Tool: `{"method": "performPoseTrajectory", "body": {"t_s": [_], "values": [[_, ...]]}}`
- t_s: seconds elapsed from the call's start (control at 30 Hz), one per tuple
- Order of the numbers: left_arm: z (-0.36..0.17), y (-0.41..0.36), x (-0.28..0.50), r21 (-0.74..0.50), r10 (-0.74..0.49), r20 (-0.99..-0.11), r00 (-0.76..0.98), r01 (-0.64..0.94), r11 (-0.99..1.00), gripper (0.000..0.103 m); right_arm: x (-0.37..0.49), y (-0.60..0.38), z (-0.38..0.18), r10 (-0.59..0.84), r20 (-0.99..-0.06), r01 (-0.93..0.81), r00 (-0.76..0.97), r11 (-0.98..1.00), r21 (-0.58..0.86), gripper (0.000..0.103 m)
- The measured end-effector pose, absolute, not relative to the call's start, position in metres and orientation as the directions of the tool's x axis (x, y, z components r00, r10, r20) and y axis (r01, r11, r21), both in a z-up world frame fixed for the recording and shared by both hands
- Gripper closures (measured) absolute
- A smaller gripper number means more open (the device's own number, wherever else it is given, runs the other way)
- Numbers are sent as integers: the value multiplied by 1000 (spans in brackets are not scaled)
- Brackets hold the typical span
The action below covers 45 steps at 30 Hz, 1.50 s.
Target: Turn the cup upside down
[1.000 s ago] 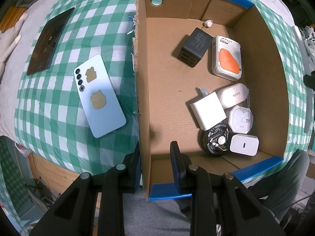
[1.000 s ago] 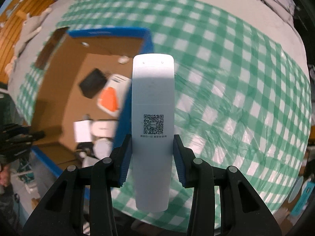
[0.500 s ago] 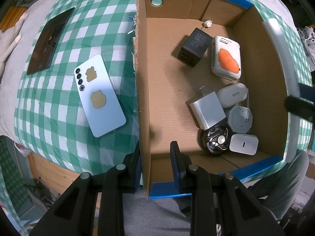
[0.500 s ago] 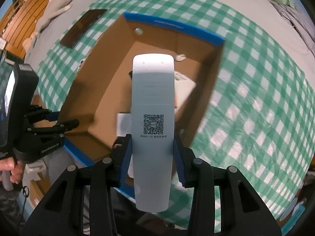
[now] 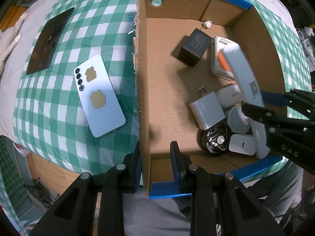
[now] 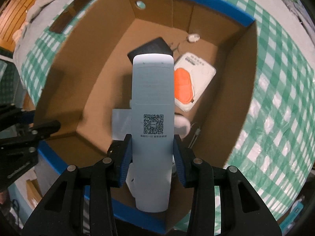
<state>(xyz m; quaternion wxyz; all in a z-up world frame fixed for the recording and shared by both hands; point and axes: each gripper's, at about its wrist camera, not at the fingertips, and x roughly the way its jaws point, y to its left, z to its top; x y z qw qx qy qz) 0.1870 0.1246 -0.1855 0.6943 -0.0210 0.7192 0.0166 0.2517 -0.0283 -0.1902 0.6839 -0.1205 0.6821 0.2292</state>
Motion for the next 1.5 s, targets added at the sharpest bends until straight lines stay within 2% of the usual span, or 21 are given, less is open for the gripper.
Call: {"method": "performPoseTrajectory", "body": {"t_s": [0.23,0.57,0.63,0.7,0.93,1.07,1.23,1.37,1.5], "values": [[-186,125,187,-5,-7,-999,-35,-54,999,78,249,-36,-197,156,-987,-470,-23,870,149,64],[-184,120,183,-8,-10,-999,-34,-57,998,78,247,-38,-176,194,-981,-459,25,874,161,62],[-184,119,183,-9,-11,-999,-33,-59,998,78,246,-41,-169,201,-979,-453,37,876,163,61],[-183,119,183,-8,-10,-999,-33,-57,998,78,244,-43,-162,206,-977,-452,57,878,159,54],[-184,121,182,-17,-19,-999,-30,-61,998,78,237,-57,-133,238,-966,-430,105,886,172,50],[-184,122,179,-26,-28,-999,-30,-67,997,78,231,-68,-115,249,-957,-420,146,892,168,41],[-182,123,173,-37,-39,-999,-25,-78,996,78,217,-81,-94,255,-946,-417,199,896,153,38],[-172,126,167,2,4,-1000,14,-97,995,67,205,-90,-80,261,-936,-419,236,896,144,35],[-155,125,159,27,36,-996,83,-108,994,51,194,-98,-65,268,-922,-413,278,900,137,32]]}}
